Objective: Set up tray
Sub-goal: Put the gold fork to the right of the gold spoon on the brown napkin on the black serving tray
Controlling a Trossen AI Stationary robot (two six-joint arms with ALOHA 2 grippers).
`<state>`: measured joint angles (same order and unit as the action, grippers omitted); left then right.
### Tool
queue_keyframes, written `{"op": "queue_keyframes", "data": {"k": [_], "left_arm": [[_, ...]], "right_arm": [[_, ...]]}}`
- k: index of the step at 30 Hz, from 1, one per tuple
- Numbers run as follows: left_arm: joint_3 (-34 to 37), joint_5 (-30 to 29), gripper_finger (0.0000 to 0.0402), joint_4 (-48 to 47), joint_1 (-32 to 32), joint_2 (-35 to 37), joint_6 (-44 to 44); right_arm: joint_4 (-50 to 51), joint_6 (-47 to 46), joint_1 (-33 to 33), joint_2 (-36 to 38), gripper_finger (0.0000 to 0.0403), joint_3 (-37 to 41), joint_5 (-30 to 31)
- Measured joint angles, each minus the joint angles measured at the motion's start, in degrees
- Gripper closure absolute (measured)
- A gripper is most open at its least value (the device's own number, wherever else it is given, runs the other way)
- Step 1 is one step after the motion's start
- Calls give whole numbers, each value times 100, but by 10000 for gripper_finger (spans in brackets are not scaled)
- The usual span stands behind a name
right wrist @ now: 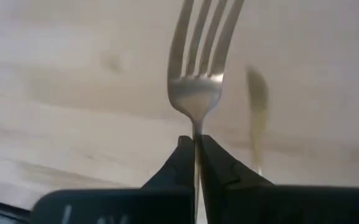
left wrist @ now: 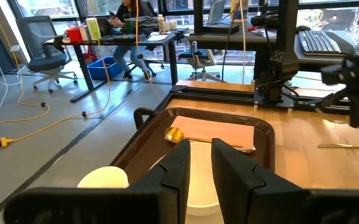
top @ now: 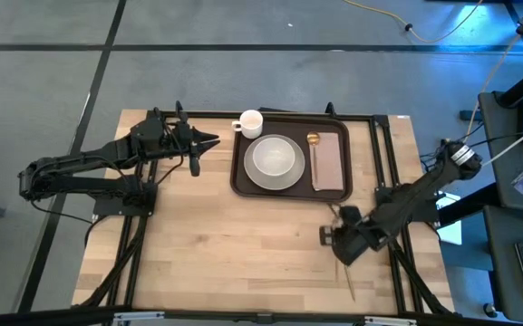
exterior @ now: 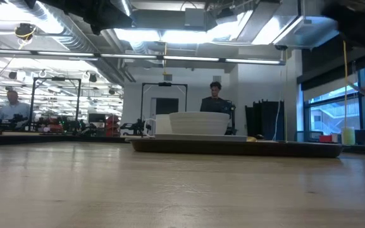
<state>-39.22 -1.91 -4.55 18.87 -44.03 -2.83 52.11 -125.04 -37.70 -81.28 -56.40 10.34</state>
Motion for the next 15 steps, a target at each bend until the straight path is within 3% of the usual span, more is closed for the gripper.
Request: {"op": "queue_keyframes", "data": {"k": [5,10,15], "left_arm": [[0,0,343,12,-1,0,0],[0,2,343,8,-2,0,59],[0,2,343,6,0,0,61]], "right_arm": [[1074,1245,1072,357,401,-600,470],[2120,3146,2758,589,401,-1062,532],[2181,5251,4649,749,402,-1117,389]]}}
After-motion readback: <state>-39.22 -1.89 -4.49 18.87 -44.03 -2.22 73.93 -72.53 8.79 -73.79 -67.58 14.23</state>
